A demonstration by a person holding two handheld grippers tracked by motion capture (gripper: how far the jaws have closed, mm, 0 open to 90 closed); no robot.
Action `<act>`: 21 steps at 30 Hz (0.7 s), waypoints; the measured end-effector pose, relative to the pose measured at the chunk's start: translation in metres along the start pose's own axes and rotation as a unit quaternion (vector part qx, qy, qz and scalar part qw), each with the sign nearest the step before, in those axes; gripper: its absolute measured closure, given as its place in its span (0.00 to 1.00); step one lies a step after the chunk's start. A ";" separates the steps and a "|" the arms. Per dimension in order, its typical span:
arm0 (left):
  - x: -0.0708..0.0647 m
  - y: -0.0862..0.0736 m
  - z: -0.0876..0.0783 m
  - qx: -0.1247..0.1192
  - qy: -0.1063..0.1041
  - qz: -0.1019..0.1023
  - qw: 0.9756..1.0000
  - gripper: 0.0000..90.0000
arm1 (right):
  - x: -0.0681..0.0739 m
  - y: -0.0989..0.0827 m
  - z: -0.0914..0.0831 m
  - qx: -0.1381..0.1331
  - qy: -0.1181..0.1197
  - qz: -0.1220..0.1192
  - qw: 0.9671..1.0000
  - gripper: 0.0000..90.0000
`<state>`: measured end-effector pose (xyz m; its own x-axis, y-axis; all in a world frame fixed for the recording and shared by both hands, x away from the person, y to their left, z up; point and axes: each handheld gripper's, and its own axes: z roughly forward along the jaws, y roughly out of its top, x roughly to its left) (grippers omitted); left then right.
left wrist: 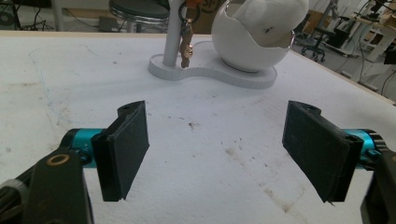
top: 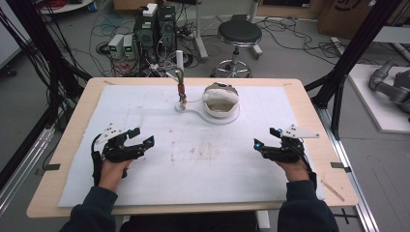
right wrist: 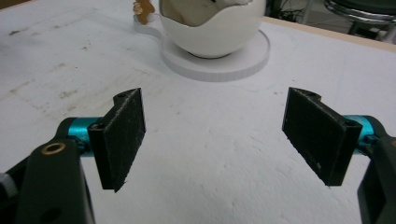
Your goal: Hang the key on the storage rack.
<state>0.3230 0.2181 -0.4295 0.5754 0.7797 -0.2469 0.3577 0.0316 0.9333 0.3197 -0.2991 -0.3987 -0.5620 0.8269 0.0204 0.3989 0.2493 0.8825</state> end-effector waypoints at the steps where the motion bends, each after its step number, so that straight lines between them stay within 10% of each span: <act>1: 0.000 0.000 0.000 0.000 0.000 0.002 1.000 0.25 | 0.000 -0.003 -0.002 0.004 -0.006 -0.002 1.000 0.24; 21: -0.002 0.001 -0.006 -0.006 -0.003 0.008 1.000 0.25 | -0.012 -0.012 -0.018 0.004 -0.041 -0.003 0.999 0.24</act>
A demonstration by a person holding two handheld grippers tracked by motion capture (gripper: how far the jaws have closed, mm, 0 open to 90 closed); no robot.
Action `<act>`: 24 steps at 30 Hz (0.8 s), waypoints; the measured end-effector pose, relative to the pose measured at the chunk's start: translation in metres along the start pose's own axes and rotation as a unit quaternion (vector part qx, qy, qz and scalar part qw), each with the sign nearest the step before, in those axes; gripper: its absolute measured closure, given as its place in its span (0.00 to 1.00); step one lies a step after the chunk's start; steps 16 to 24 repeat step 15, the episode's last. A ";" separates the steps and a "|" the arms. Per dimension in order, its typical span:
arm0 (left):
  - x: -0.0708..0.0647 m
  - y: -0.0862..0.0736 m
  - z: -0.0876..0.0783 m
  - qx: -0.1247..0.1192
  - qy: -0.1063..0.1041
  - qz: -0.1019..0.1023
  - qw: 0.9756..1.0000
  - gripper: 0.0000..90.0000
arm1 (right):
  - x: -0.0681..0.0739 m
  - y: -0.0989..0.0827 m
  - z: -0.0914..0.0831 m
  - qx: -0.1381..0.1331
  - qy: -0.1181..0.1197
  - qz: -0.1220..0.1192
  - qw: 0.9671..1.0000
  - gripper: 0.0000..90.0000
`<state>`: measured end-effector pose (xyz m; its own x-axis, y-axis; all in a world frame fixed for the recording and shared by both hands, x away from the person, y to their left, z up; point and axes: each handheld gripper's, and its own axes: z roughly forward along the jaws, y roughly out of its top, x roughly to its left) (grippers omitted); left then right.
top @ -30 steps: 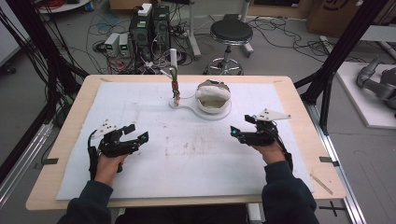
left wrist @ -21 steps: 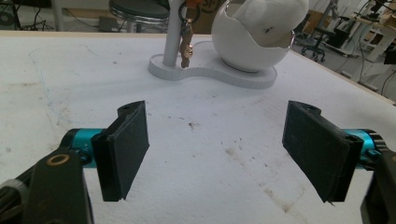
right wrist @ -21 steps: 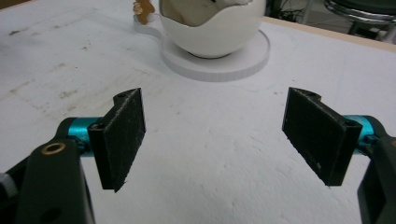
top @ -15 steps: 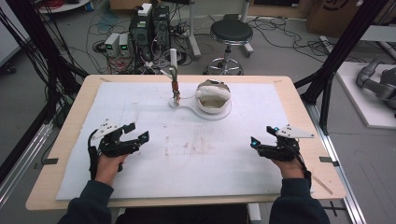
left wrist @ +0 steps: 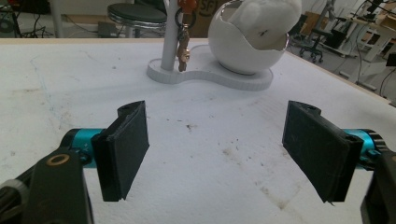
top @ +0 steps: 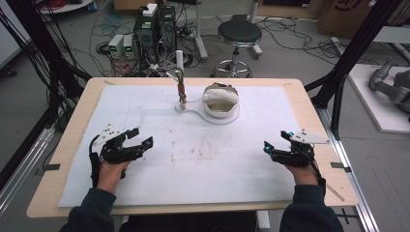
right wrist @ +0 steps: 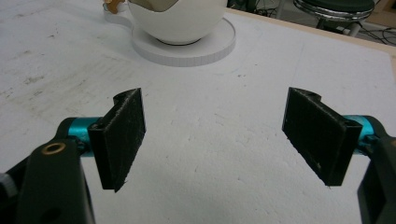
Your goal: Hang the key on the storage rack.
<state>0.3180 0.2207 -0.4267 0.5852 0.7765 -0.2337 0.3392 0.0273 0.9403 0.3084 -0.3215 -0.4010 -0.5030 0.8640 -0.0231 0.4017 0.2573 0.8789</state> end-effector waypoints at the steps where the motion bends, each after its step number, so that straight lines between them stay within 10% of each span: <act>1: 0.000 0.000 0.000 -0.002 0.000 -0.001 1.000 0.25 | 0.000 0.000 0.000 0.001 0.000 0.000 1.000 0.24; 24: 0.002 0.000 0.002 0.001 0.004 -0.003 1.000 0.25 | -0.001 -0.002 0.004 0.011 -0.005 -0.008 1.000 0.24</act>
